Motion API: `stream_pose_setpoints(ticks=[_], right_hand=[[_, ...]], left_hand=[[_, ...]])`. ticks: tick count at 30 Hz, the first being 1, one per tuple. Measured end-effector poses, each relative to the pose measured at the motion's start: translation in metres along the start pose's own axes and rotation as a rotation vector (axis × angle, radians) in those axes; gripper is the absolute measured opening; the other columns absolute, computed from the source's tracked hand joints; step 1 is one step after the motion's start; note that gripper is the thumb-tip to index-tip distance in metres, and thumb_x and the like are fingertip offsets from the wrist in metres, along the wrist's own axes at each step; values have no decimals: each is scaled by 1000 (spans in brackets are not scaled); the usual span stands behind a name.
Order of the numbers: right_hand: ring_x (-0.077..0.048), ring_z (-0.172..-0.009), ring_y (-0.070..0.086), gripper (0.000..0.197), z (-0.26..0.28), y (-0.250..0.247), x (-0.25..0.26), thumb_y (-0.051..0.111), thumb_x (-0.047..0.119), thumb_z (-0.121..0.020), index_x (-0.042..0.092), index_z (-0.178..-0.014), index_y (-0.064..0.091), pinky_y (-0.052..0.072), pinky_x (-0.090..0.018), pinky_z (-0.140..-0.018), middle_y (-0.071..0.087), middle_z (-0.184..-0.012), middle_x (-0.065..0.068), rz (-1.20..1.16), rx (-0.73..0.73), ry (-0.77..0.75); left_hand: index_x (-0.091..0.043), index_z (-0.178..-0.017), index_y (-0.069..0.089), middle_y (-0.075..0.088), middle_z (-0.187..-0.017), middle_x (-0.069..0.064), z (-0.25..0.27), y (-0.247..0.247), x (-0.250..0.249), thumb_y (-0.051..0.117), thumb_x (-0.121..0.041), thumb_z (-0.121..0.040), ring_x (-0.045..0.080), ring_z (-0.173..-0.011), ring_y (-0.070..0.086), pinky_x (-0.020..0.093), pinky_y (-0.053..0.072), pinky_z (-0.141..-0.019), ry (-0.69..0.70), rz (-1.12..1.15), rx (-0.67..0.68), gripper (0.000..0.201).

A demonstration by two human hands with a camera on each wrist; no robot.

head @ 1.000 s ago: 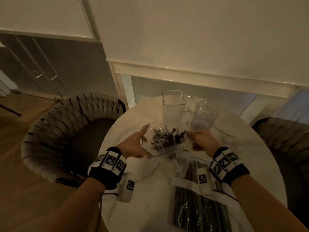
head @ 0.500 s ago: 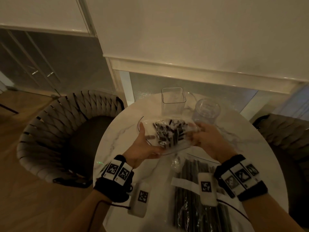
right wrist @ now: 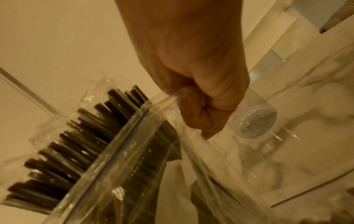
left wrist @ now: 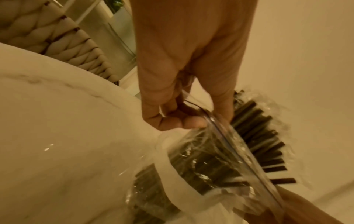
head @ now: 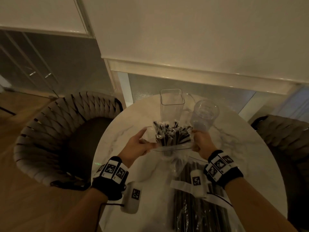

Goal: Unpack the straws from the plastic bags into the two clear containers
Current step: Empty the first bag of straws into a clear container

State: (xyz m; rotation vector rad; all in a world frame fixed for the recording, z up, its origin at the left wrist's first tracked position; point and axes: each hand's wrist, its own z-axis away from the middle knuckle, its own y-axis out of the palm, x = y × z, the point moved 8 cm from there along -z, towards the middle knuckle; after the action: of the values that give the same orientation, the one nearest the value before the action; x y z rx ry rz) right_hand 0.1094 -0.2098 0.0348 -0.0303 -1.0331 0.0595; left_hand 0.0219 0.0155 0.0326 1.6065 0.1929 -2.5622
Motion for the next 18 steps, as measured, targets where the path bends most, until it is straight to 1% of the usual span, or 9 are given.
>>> stream_pose_setpoints(ticks=[2,3,5,6,8,10,13,16,18], right_hand=[[-5,-23,23,38,-3,-3,0,33,-12,-87,15,-63,45,21,-9,-32,33,-33,4,-36,35,-8],[-4,-23,23,38,-3,-2,0,34,-10,-89,16,-65,46,22,-10,-31,32,-35,3,-38,60,-13],[-3,-24,30,35,-5,1,-6,35,-7,-93,17,-70,48,28,-13,-29,39,-43,0,26,103,-12],[-4,-27,36,32,-6,4,-10,36,-6,-92,15,-74,51,33,-15,-29,44,-51,-3,67,139,-5],[-7,-33,42,27,-4,16,-15,38,-1,-94,11,-81,58,35,-16,-30,53,-57,-7,72,236,18],[-7,-36,43,27,4,16,-12,38,9,-98,13,-81,60,34,-18,-34,55,-48,2,30,274,36],[-15,-66,57,26,12,-8,11,45,28,-96,20,-90,68,46,-27,-64,65,-78,-4,9,247,-116],[-17,-107,59,46,23,-26,31,54,73,-72,46,-108,64,43,-42,-92,65,-117,7,-50,317,-209],[-17,-118,57,65,28,-20,35,64,72,-64,50,-124,49,46,-49,-96,58,-129,8,-71,413,-230]], left_hand=[[-38,-146,23,54,-109,0,-1,1,3,80,-21,-72,20,-101,53,28,43,-77,19,-70,69,94],[-42,-146,16,43,-130,-4,-4,2,7,83,-24,-68,18,-119,45,30,43,-89,32,-151,95,105],[-42,-146,0,16,-151,-12,-7,16,8,89,-18,-58,11,-137,22,27,31,-109,129,-273,134,128],[-40,-146,-4,13,-154,-10,-9,29,6,90,-10,-55,8,-139,21,21,30,-109,204,-253,166,134],[-34,-146,-4,30,-149,-7,-19,47,6,85,10,-53,4,-134,38,17,42,-102,294,-110,191,136],[-18,-147,11,47,-138,-1,-29,42,10,80,17,-56,8,-124,53,26,51,-96,284,33,89,120],[-2,-133,44,59,-126,19,-27,32,-8,82,1,-62,23,-110,63,34,57,-87,279,104,-22,80],[-4,-120,59,69,-115,14,-21,41,-38,76,-2,-73,17,-99,69,32,59,-84,251,128,39,50],[-11,-119,60,70,-113,9,-13,62,-66,76,-14,-73,24,-103,68,40,57,-87,257,147,146,49]])
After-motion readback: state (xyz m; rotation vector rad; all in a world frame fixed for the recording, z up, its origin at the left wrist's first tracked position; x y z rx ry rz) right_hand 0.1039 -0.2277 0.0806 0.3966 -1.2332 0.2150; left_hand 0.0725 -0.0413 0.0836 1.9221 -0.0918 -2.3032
